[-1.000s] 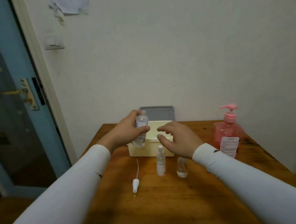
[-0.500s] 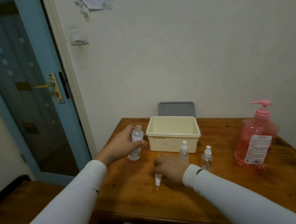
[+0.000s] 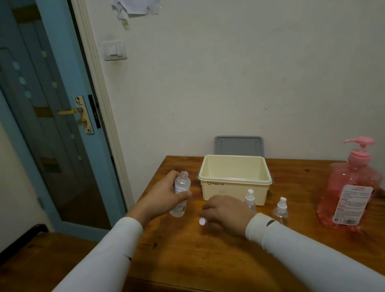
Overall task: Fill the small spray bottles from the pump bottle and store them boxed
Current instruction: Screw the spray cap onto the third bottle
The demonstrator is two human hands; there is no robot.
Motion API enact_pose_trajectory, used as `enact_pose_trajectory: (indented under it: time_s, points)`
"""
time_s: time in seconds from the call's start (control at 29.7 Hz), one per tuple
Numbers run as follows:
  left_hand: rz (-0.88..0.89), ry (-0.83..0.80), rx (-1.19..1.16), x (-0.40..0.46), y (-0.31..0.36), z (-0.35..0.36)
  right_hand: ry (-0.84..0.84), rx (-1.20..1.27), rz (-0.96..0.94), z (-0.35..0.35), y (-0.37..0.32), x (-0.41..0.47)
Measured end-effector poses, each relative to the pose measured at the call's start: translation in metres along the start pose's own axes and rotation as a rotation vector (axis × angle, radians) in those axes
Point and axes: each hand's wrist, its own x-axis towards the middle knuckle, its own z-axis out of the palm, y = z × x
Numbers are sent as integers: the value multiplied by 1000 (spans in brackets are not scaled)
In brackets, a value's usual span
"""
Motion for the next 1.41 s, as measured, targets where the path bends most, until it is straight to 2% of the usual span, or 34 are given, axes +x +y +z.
enact_pose_trajectory:
  time_s: [0.2, 0.3, 0.4, 0.54, 0.94, 1.25, 1.41]
  points:
    - [21, -24, -32, 2, 7, 3, 367, 272, 308, -72, 10, 1]
    - [22, -34, -41, 3, 11, 7, 542, 521, 451, -96, 15, 0]
    - [29, -53, -51, 2, 17, 13, 685, 721, 517, -107, 21, 1]
    - [36, -80, -68, 3, 22, 19, 788, 868, 544, -115, 28, 2]
    - [79, -115, -50, 7, 28, 27, 797, 887, 539, -111, 29, 0]
    - [127, -121, -35, 9, 40, 31, 684, 893, 546, -89, 23, -3]
    - [167, -113, -38, 11, 48, 31, 567, 896, 513, -80, 20, -6]
